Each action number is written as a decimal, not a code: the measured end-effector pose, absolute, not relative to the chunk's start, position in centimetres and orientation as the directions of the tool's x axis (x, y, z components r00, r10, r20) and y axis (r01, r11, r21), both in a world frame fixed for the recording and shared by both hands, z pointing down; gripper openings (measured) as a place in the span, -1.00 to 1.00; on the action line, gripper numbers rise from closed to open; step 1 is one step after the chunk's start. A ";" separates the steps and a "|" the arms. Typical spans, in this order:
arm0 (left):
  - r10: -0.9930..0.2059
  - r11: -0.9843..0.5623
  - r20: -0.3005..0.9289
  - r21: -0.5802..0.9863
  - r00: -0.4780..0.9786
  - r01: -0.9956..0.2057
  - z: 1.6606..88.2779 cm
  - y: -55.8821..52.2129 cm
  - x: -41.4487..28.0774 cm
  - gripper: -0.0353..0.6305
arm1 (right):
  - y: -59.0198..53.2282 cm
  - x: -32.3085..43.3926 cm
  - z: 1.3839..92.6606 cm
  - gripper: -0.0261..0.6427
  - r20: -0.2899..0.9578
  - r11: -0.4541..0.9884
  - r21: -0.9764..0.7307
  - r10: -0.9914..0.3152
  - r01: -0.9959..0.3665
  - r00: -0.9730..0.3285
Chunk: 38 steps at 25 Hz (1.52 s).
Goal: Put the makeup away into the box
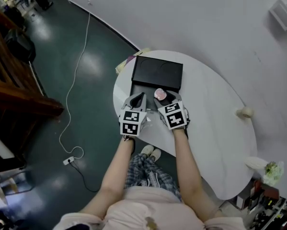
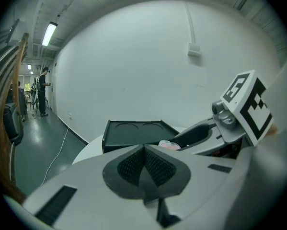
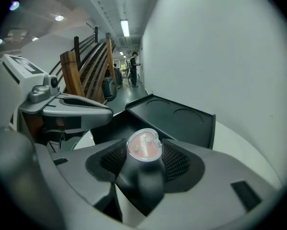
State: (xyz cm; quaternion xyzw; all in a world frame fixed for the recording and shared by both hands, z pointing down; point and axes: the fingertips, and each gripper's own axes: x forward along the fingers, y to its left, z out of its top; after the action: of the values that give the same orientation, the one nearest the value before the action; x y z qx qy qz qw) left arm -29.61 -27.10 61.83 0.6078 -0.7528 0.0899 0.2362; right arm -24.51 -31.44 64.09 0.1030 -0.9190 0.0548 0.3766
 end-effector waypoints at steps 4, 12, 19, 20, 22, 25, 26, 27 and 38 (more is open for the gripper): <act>-0.857 0.270 0.490 0.169 -0.157 -0.948 62.7 -27.2 -30.4 -0.82 | -31.3 -25.8 66.3 -0.19 0.757 0.975 -0.042 -0.111 -0.218 -0.644; -0.849 0.301 0.495 0.167 -0.184 -0.939 63.2 -26.2 -31.0 -0.82 | -30.9 -26.5 68.0 -0.18 0.840 0.987 -0.017 -0.073 -0.161 -0.538; -0.843 0.320 0.499 0.168 -0.199 -0.932 63.2 -25.4 -31.5 -0.82 | -30.5 -26.1 68.6 -0.05 0.857 0.987 -0.009 -0.077 -0.163 -0.509; -0.843 0.322 0.499 0.168 -0.201 -0.932 63.2 -25.3 -31.5 -0.82 | -30.5 -26.1 68.6 0.06 0.857 0.986 -0.013 -0.076 -0.167 -0.510; -0.842 0.324 0.499 0.167 -0.203 -0.931 63.2 -25.3 -31.5 -0.82 | -30.6 -26.0 68.7 0.17 0.854 0.984 -0.015 -0.079 -0.176 -0.514; -0.842 0.324 0.500 0.165 -0.204 -0.932 63.2 -25.2 -31.4 -0.82 | -30.5 -26.1 68.5 0.23 0.848 0.983 -0.028 -0.073 -0.182 -0.525; -0.842 0.323 0.500 0.165 -0.203 -0.932 63.2 -25.2 -31.4 -0.82 | -30.4 -26.2 68.3 0.24 0.844 0.982 -0.036 -0.069 -0.184 -0.531; -0.842 0.322 0.500 0.164 -0.203 -0.932 63.2 -25.2 -31.4 -0.82 | -30.3 -26.2 68.2 0.24 0.841 0.981 -0.042 -0.067 -0.188 -0.538; -0.850 0.310 0.487 0.156 -0.200 -0.938 61.9 -24.6 -31.1 -0.82 | -31.1 -25.1 64.0 -0.04 0.720 0.956 -0.078 -0.141 -0.281 -0.680</act>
State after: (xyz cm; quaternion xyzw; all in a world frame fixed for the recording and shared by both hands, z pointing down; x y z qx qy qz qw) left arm -31.10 -24.62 61.92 0.5810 -0.7695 0.0878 0.2502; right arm -25.13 -31.13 64.00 0.1158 -0.9118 0.0916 0.3831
